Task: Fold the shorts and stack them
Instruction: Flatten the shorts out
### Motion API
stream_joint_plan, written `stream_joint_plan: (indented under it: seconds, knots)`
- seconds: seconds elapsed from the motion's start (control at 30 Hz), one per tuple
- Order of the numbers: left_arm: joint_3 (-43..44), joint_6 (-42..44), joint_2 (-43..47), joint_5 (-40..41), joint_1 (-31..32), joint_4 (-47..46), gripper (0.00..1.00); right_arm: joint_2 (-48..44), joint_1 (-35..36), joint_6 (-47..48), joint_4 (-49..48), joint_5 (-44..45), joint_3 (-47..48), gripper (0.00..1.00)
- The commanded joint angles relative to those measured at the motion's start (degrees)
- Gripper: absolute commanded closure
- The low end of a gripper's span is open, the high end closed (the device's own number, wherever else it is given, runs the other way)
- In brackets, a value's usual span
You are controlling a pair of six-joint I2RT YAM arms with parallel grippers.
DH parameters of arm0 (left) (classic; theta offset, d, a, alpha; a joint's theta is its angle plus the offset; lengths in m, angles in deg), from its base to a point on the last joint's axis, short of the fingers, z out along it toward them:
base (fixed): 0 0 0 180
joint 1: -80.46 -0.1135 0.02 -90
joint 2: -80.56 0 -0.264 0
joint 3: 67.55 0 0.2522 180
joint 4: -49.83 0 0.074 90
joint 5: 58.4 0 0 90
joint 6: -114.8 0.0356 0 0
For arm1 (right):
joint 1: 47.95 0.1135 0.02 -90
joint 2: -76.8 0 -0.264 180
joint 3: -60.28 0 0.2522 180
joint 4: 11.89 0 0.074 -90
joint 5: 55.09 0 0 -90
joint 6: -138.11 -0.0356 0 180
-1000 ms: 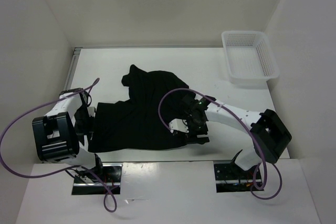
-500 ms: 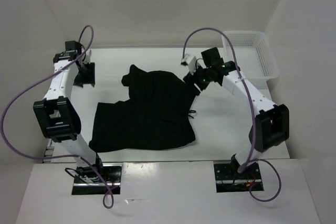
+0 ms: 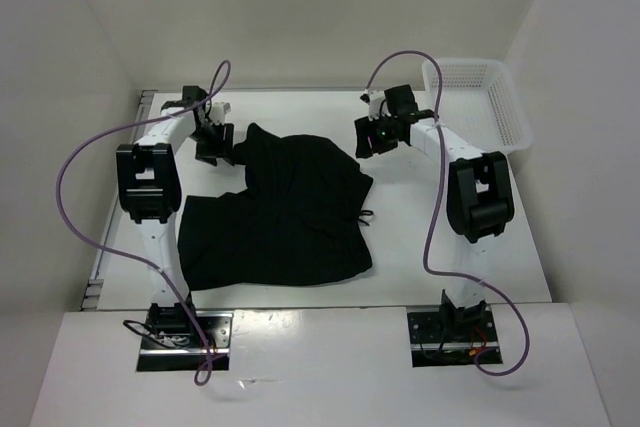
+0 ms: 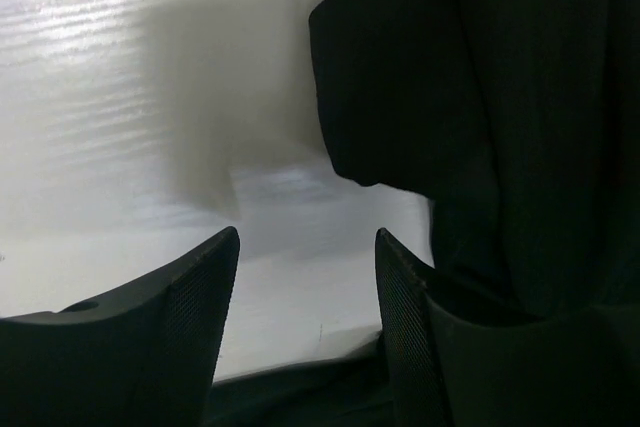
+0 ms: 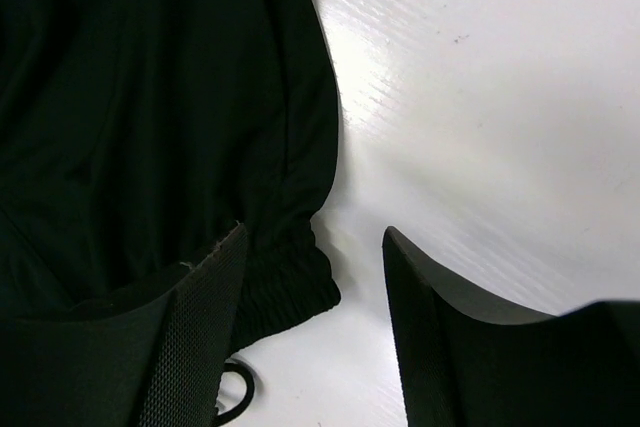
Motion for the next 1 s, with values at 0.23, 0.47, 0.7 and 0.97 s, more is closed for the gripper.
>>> stream_joint_plan:
  seconds: [0.23, 0.47, 0.7, 0.97]
  knots:
    - [4.6, 0.2, -4.7, -3.6, 2.9, -3.7, 0.34, 3.4, 0.8, -2.2, -3.5, -0.5, -0.2, 0.36]
    - [6.1, 0.2, -9.2, -2.3, 4.5, -3.7, 0.50, 4.6, 1.8, -1.6, -2.9, 0.0, -1.6, 0.36]
    - [5.7, 0.2, -7.0, 2.0, 5.1, -3.7, 0.99, 2.6, 2.5, 6.2, 2.6, -1.0, -6.5, 0.35]
    - [-13.5, 0.2, 16.1, 26.2, 2.4, -8.6, 1.00, 0.3, 6.3, 8.9, -0.5, 5.4, -12.3, 0.87]
